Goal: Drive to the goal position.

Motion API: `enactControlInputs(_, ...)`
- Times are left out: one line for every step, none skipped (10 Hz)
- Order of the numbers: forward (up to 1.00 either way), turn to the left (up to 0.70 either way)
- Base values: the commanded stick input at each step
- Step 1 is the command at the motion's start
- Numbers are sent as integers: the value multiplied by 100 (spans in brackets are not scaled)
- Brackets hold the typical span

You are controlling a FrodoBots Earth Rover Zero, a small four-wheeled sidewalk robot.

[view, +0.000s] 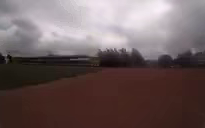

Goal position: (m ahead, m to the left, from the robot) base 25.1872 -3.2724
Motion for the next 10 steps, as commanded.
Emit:
enactControlInputs(70, 0)
enactControlInputs(70, 0)
enactControlInputs(70, 0)
enactControlInputs(70, 0)
enactControlInputs(70, 0)
enactControlInputs(70, 0)
enactControlInputs(70, 0)
enactControlInputs(70, 0)
enactControlInputs(70, 0)
enactControlInputs(70, 0)
